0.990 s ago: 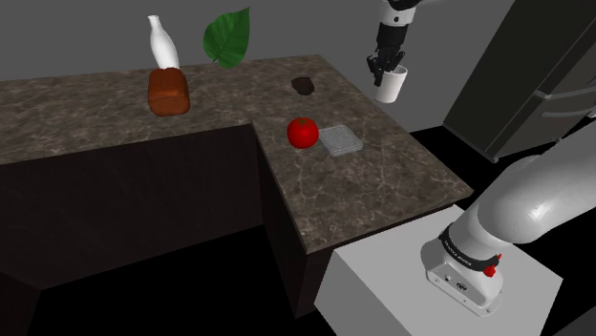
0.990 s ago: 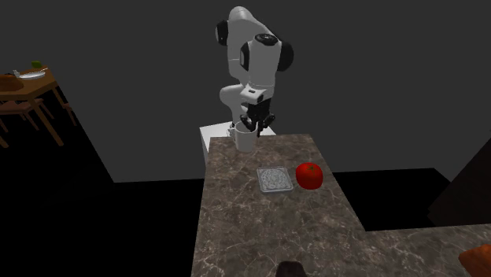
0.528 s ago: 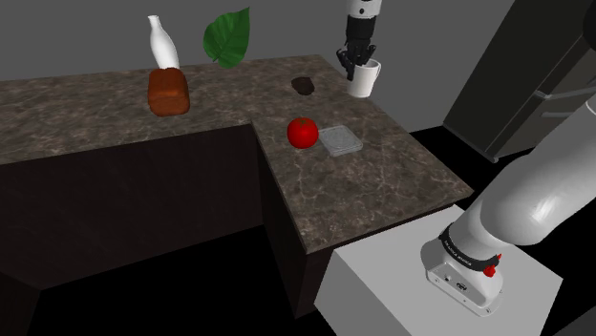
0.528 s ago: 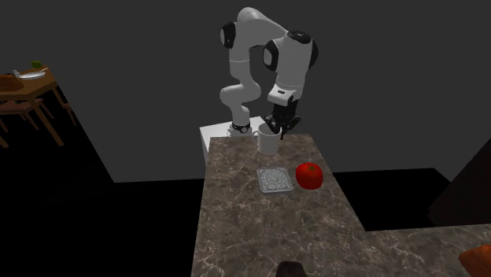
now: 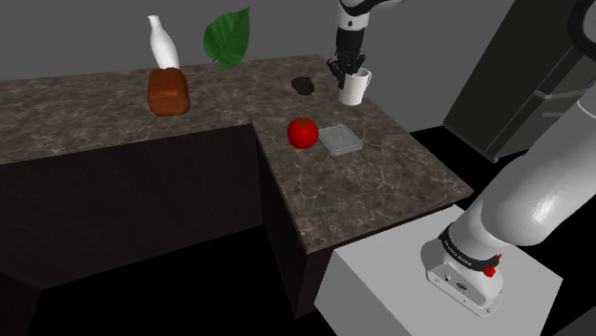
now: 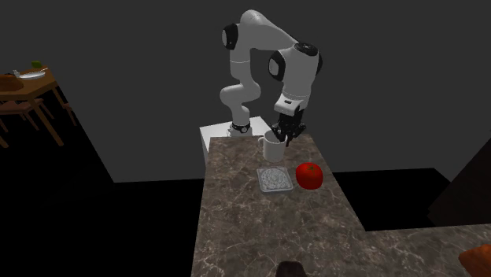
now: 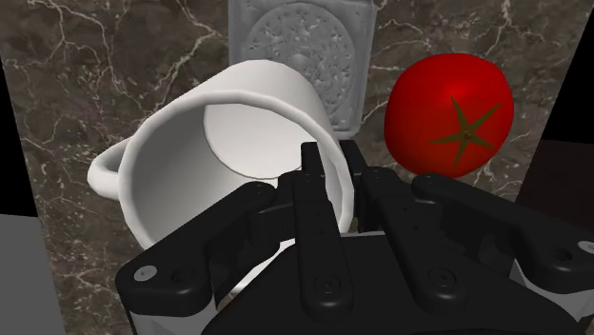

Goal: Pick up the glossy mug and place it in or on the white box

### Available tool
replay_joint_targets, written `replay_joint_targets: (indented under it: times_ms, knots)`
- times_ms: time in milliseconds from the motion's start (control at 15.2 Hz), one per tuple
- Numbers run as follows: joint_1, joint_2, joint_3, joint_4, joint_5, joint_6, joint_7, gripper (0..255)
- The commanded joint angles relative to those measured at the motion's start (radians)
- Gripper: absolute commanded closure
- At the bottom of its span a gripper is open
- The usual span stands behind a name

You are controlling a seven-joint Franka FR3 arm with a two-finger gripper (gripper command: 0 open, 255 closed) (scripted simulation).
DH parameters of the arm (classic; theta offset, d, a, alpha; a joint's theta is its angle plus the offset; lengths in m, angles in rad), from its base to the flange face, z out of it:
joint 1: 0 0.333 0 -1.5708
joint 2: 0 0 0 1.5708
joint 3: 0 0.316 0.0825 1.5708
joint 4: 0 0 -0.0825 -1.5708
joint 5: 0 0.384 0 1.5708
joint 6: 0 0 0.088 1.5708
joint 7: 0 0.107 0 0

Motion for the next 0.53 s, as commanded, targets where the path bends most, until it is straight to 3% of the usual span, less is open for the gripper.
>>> replay_joint_targets:
  times_ms: [0,462]
  knots:
    - [0.0,0.006,0.0,-0.019,0.0,0.026,0.001,255]
    - [-0.001,0.023,-0.001,-0.094,0.0,0.118,0.003,255]
